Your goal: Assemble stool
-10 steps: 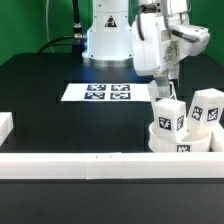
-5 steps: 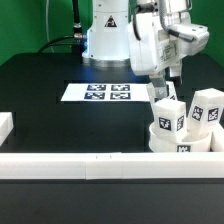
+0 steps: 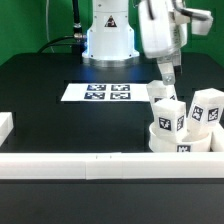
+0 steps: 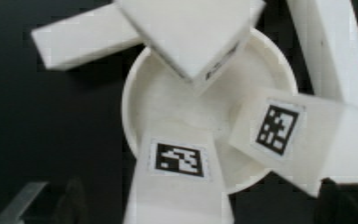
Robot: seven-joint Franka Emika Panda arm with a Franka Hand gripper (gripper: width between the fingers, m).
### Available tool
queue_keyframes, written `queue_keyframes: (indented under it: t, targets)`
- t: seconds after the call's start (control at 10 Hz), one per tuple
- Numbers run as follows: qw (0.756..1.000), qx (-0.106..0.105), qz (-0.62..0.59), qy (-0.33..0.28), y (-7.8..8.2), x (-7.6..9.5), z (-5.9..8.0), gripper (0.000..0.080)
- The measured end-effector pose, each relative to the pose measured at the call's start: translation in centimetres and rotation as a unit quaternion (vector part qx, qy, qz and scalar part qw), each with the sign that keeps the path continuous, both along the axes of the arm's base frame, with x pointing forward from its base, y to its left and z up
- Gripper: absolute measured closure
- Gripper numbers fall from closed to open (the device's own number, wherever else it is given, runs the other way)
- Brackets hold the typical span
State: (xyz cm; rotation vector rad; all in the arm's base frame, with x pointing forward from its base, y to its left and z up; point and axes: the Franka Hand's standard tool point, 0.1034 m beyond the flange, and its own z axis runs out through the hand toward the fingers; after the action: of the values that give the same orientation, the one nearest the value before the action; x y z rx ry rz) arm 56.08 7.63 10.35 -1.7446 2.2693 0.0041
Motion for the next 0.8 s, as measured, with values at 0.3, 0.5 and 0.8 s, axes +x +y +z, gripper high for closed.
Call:
queue_keyframes:
  t: [0.3,0.5,0.8]
  targets:
    - [0.981,-0.042,0.19,-0.007,1.2,-0.68,-0.42,0.0151]
    - [0.957,-0.05,0.285,-0.018,1.43,-0.46,0.26,0.0151]
    - [0.92,-0.07,0.383,-0.036,1.33,-0.43,0.23,0.0151]
